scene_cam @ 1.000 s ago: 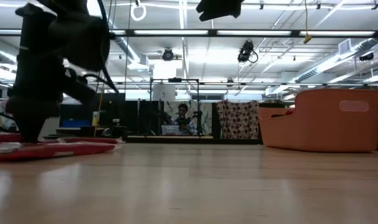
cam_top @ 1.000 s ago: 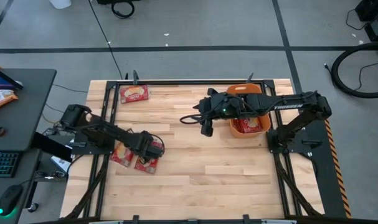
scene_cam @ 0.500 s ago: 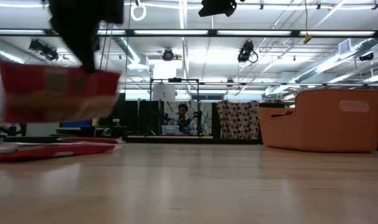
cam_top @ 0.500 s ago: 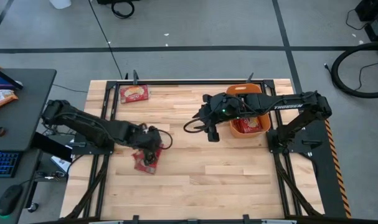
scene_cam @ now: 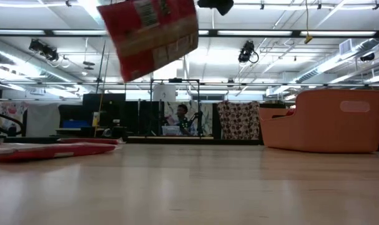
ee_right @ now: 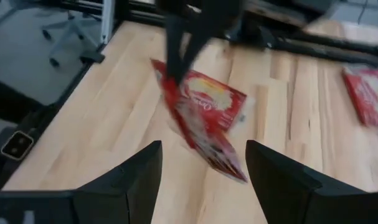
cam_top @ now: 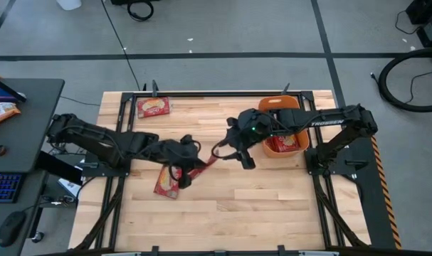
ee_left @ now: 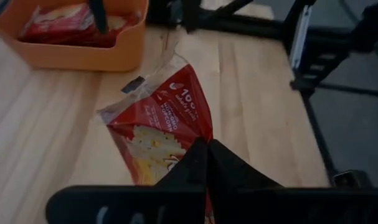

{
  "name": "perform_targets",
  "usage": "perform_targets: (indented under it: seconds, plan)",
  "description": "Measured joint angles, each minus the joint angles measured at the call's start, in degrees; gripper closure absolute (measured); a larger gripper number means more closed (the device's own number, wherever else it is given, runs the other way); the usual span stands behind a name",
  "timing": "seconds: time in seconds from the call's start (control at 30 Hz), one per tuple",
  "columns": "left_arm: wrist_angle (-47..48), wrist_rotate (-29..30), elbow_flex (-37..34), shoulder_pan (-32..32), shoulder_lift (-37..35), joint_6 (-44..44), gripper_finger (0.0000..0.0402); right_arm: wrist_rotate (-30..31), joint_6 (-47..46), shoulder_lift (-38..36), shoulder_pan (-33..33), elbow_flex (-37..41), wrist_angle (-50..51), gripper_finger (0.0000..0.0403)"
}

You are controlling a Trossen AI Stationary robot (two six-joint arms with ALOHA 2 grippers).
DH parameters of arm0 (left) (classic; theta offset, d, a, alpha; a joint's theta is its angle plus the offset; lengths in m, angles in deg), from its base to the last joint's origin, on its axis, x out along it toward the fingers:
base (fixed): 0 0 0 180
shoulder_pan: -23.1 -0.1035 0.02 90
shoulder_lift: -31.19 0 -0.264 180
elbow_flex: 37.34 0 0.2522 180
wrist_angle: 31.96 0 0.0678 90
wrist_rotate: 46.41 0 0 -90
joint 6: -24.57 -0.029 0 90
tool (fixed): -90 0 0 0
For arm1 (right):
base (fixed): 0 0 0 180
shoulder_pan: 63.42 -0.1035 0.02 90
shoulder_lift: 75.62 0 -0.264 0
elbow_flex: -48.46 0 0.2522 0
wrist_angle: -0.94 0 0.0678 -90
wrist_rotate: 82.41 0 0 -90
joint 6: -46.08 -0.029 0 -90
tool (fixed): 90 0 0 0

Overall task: Sort popcorn bags into baskets
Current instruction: Put the red popcorn bag into the orange bin

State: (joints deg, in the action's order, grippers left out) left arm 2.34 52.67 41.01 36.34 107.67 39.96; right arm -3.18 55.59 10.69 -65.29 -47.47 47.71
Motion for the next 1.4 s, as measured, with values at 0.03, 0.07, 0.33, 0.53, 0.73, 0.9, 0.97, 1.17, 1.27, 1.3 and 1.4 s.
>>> perform_targets:
  seconds: [0.03, 0.07, 0.33, 0.53, 0.73, 0.9, 0.97, 1.17, 1.27, 1.3, 1.4]
  plan:
    - [-0.8, -1.3, 0.0, -0.5, 0.0, 0.0, 0.0398, 0.0, 1.0, -0.1, -0.2, 0.0, 0.0, 0.0169]
    - [-2.1, -2.7, 0.0, -0.9, 0.0, 0.2, 0.0398, 0.0, 1.6, -0.2, -0.5, 0.0, 0.1, 0.0171]
    - [-11.2, -5.5, 0.0, -2.2, -0.1, -0.1, 0.0397, -3.9, 2.7, -0.3, -1.0, 0.0, -0.4, 0.019]
    - [-15.6, -6.1, 0.0, -2.7, -0.1, -1.1, 0.0396, -3.9, 4.3, -0.3, -1.0, 0.0, -0.4, 0.0212]
    - [-15.9, -5.9, 0.0, -3.2, -0.1, -0.3, 0.0396, -3.9, 4.5, -0.3, -1.0, 0.0, 0.1, 0.0271]
    - [-15.1, -3.6, 0.0, -3.5, -0.1, 0.3, 0.0387, -3.9, 5.6, -0.3, -0.9, 0.0, 1.0, 0.034]
    - [-14.2, -2.1, 0.0, -3.5, -0.1, 0.5, 0.0371, -3.9, 5.4, -0.3, -0.7, 0.0, 1.9, 0.0364]
    - [-8.1, 2.8, 0.0, -3.5, -0.2, 4.2, 0.0295, -1.7, 4.1, -0.7, -0.2, 0.0, 12.6, 0.0376]
    - [-3.4, 3.9, 0.0, -3.5, -1.0, 7.6, 0.0267, 8.5, 3.8, -2.0, 0.2, 0.0, 21.8, 0.0368]
    - [-2.6, 3.9, 0.1, -3.7, -1.0, 8.5, 0.0261, 14.0, 3.7, -2.5, 0.4, 0.0, 25.0, 0.0362]
    - [-1.1, 3.8, 0.1, -3.8, -0.9, 9.9, 0.0254, 30.4, 1.5, -3.3, 1.8, 0.0, 36.0, 0.0355]
